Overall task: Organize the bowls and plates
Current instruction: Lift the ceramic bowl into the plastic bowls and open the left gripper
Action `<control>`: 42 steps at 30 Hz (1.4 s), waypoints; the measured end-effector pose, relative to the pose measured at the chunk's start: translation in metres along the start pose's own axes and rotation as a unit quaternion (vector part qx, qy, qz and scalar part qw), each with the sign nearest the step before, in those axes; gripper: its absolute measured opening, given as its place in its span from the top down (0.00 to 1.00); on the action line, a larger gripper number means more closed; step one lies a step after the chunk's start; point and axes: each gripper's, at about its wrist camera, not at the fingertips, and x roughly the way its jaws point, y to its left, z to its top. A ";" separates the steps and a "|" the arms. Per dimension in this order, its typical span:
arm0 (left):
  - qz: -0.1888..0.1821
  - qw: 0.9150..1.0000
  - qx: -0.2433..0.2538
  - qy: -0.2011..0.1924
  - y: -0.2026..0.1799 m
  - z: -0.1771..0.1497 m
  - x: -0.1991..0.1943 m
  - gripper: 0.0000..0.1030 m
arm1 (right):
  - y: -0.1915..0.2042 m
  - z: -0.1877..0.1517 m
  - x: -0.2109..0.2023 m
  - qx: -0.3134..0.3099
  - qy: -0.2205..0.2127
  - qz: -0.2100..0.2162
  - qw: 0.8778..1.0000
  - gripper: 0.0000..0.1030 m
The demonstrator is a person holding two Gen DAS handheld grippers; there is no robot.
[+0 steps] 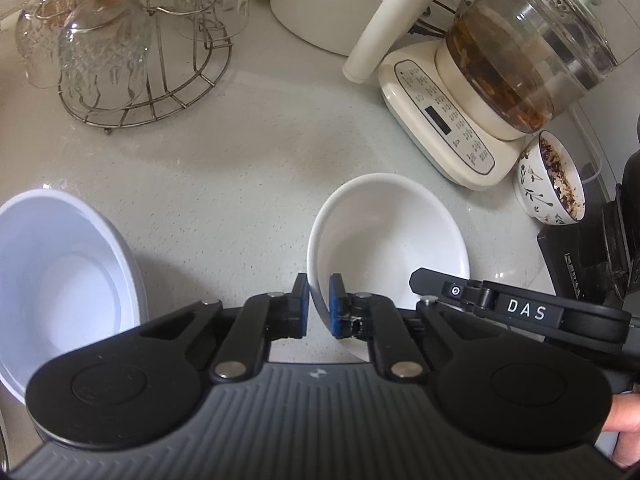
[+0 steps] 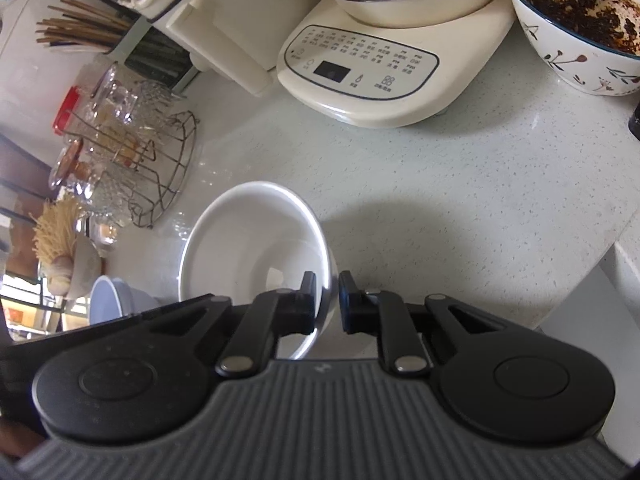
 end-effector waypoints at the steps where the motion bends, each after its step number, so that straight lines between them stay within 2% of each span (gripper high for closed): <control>1: 0.000 1.000 -0.003 0.001 0.001 -0.001 -0.001 0.89 | 0.000 -0.001 0.000 -0.001 0.001 0.001 1.000 0.87; 12: -0.011 1.000 0.006 -0.018 -0.002 -0.009 -0.020 0.89 | 0.004 -0.006 -0.017 -0.006 -0.012 0.009 1.000 0.87; 17: -0.022 0.999 0.020 -0.031 -0.002 -0.014 -0.038 0.89 | 0.008 -0.008 -0.031 0.018 -0.019 0.017 1.000 0.88; 29: -0.038 0.998 0.010 -0.056 0.016 -0.027 -0.084 0.89 | 0.045 -0.027 -0.056 -0.002 -0.044 0.020 0.999 0.88; 34: -0.041 0.996 0.010 -0.082 0.022 -0.029 -0.111 0.89 | 0.066 -0.026 -0.067 -0.020 -0.059 0.028 0.998 0.88; 42: -0.049 0.989 -0.028 -0.134 0.046 -0.035 -0.159 0.89 | 0.102 -0.028 -0.079 -0.052 -0.074 0.058 0.994 0.88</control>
